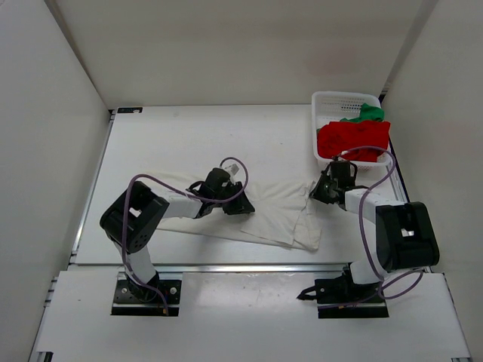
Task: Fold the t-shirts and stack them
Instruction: Fold the other side of the tshirt into a rectangle, then rotate the tshirt 80 degrees, then grab the bottom of the folded rectangular tshirt with both arms, then fold the folded rectangular tshirt in 1/3 of the way
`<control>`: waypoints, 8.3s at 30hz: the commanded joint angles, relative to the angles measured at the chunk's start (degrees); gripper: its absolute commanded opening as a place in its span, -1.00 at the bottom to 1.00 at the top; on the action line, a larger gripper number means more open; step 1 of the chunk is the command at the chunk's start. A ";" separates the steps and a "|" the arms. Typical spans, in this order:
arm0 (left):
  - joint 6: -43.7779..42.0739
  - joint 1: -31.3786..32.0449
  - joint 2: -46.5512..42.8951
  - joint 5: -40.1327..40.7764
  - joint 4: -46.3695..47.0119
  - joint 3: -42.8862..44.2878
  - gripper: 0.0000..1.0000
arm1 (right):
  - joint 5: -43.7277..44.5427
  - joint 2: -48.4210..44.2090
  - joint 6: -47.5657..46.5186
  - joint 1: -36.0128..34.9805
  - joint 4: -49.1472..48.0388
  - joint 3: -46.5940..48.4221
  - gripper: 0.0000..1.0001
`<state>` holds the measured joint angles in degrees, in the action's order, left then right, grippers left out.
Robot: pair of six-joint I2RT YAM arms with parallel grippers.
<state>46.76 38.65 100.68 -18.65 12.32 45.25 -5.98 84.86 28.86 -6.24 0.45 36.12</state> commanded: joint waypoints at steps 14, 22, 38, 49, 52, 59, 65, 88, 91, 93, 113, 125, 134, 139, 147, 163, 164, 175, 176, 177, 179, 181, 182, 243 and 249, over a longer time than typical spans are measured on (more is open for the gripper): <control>-2.11 2.48 -11.03 -1.92 0.34 -2.98 -0.22 | 6.51 -10.69 0.84 -11.85 5.35 1.85 -0.66; -5.89 -2.96 -20.60 -1.91 -4.75 -7.36 -0.20 | 2.81 7.84 0.41 -21.44 7.37 11.94 -1.00; -9.41 -16.85 -30.81 -5.17 -15.65 -10.89 -0.20 | -13.76 64.90 -3.92 -10.55 30.25 103.78 -0.99; -13.80 -25.46 -38.19 -5.69 -23.29 -15.72 -0.19 | -8.52 53.22 -15.14 -16.77 53.50 122.71 -0.44; -15.47 -28.36 -39.69 -6.57 -24.97 -13.98 -0.17 | -1.44 53.83 -16.65 -23.44 60.09 122.18 -0.59; -19.43 -28.63 -37.75 -10.34 -27.88 -12.03 -0.21 | 13.09 44.80 -18.14 -33.74 61.78 108.12 -0.92; -21.01 -26.01 -39.25 -9.04 -27.96 -11.24 -0.20 | 9.80 21.80 -12.81 -37.27 35.91 59.78 -0.91; -17.49 -21.08 -33.89 -9.47 -21.81 -10.54 -0.18 | 1.94 25.25 -4.78 -15.12 5.43 32.32 -0.83; -17.23 -20.38 -32.93 -9.38 -21.98 -9.93 -0.18 | 1.32 30.44 -4.87 -14.41 7.11 38.13 -0.85; -17.41 -19.58 -32.04 -9.56 -21.98 -9.49 -0.16 | 0.01 33.87 -5.22 -14.06 8.68 42.53 -0.84; -17.49 -20.74 -28.80 -10.44 -24.87 -1.49 -0.14 | -6.15 17.88 3.46 -28.89 0.71 29.20 -0.45; -17.50 -23.98 -30.72 -10.09 -24.79 -3.24 -0.13 | -7.56 33.16 18.24 -37.53 -15.30 33.13 -0.27; -17.76 -24.15 -30.19 -9.56 -24.01 -2.71 -0.14 | -7.73 39.52 18.52 -36.21 -10.64 40.19 -1.00; -17.84 -23.63 -29.76 -9.30 -23.48 -4.47 -0.14 | -10.19 30.38 16.42 -30.52 -14.24 27.09 -1.00; -17.85 -17.31 -26.42 -5.62 -23.30 -5.44 -0.13 | -23.10 16.84 1.91 -13.03 -0.65 15.12 -0.63; -18.38 -24.32 -39.86 9.09 -29.37 -18.18 -0.14 | -18.72 0.65 8.04 -30.83 0.71 -0.69 -0.28; -18.46 -25.81 -40.47 7.77 -29.02 -18.62 -0.24 | -19.42 2.05 9.36 -31.63 -2.00 -0.35 -0.26; -19.25 -21.16 -38.37 8.46 -31.12 -17.74 -0.36 | -19.78 5.26 9.82 -27.62 -6.70 -0.52 -1.00; -19.60 -21.16 -38.20 8.55 -30.95 -17.22 -0.33 | -19.43 4.10 8.85 -25.60 -5.91 -2.35 -0.99; -19.95 -20.82 -38.02 8.63 -31.47 -17.22 -0.30 | -18.64 0.43 7.71 -24.71 -4.16 -4.63 -1.00; -20.74 -19.85 -37.41 8.46 -32.09 -16.78 -0.25 | -18.89 -4.43 5.78 -19.80 -1.60 -7.54 -0.93; -20.66 -17.05 -35.04 7.24 -32.18 -16.08 -0.15 | -20.47 -8.20 3.40 -17.23 4.35 -8.43 -0.50; -21.27 -16.34 -34.33 6.79 -32.44 -15.81 -0.13 | -20.56 -9.09 2.18 -16.70 5.95 -8.08 -0.44; -11.69 -17.03 -13.45 -2.97 -24.80 14.65 -1.00 | -22.33 -4.12 0.85 -9.07 9.31 13.69 -1.00; -11.78 -16.95 2.84 -1.04 -26.46 29.96 -0.98 | -20.65 7.42 -1.61 -4.49 9.49 22.67 -1.00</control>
<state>34.87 21.85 100.64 -21.71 -13.89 70.30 -27.11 89.76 30.70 -12.38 10.66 55.11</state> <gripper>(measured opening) 0.110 0.023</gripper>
